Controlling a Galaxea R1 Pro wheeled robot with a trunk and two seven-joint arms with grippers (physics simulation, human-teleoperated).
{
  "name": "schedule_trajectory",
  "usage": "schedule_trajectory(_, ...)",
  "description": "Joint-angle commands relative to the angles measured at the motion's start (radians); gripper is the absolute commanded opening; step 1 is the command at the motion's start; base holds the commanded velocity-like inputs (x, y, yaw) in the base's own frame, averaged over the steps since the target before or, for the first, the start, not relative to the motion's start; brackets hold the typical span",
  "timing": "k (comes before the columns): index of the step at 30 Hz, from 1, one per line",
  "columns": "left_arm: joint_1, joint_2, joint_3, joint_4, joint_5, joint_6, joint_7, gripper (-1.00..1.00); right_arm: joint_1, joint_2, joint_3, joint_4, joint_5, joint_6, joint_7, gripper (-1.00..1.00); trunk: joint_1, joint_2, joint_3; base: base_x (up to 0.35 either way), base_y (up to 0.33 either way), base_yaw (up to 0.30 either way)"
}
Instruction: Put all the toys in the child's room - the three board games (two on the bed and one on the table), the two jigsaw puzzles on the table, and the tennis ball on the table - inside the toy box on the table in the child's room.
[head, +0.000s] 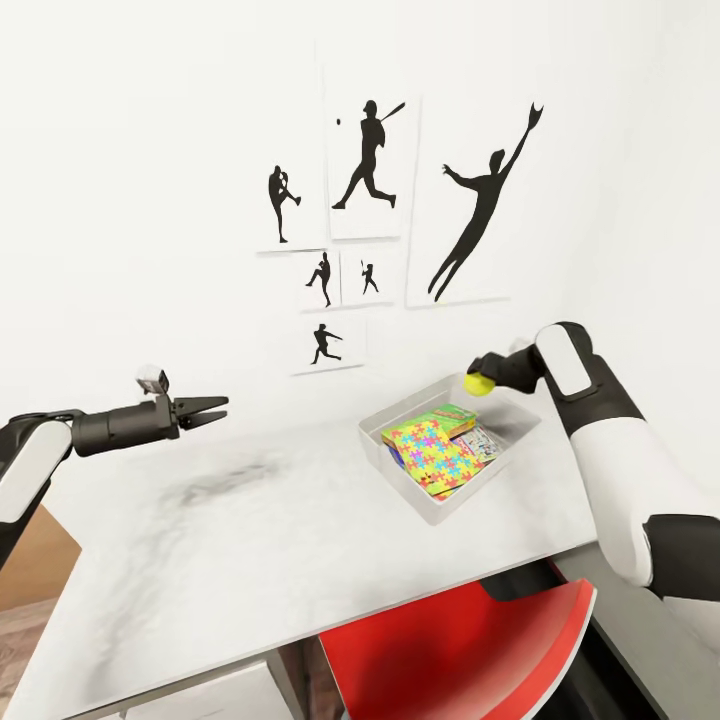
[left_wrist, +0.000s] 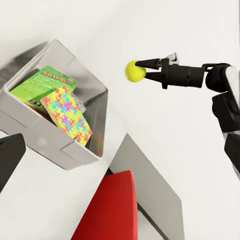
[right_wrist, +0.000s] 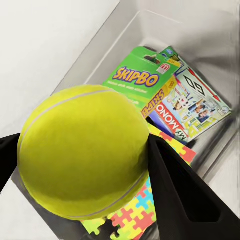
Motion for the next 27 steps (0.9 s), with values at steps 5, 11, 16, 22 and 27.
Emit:
schedule_trajectory(5, -0.001, 0.001, -0.001, -0.007, 0.000, 0.003, -0.003, 1.00, -0.002, -0.030, 0.005, 0.004, -0.015, -0.035, -0.013, -1.00, 0.000, -0.002, -0.002, 0.000, 0.000, 0.000)
schedule_trajectory(11, -0.001, 0.001, -0.002, -0.008, 0.000, 0.003, -0.003, 1.00, -0.002, -0.040, 0.006, 0.026, 0.003, -0.069, -0.014, -1.00, 0.000, -0.002, -0.002, 0.000, 0.000, 0.000)
schedule_trajectory(16, -0.001, 0.001, -0.004, -0.008, 0.000, 0.003, -0.003, 1.00, -0.002, -0.040, 0.003, 0.044, 0.095, -0.096, -0.013, -1.00, 0.000, -0.002, -0.002, 0.000, 0.000, 0.000)
schedule_trajectory(22, -0.001, 0.001, -0.003, -0.008, 0.000, 0.003, -0.003, 1.00, -0.002, -0.038, 0.000, 0.070, 0.145, -0.133, -0.011, -1.00, 0.000, -0.002, -0.002, 0.000, 0.000, 0.000)
schedule_trajectory(27, -0.001, 0.001, -0.002, -0.008, 0.000, 0.003, -0.003, 1.00, -0.002, -0.034, 0.001, 0.074, 0.152, -0.142, -0.011, -1.00, 0.000, -0.002, -0.003, 0.000, 0.000, 0.000)
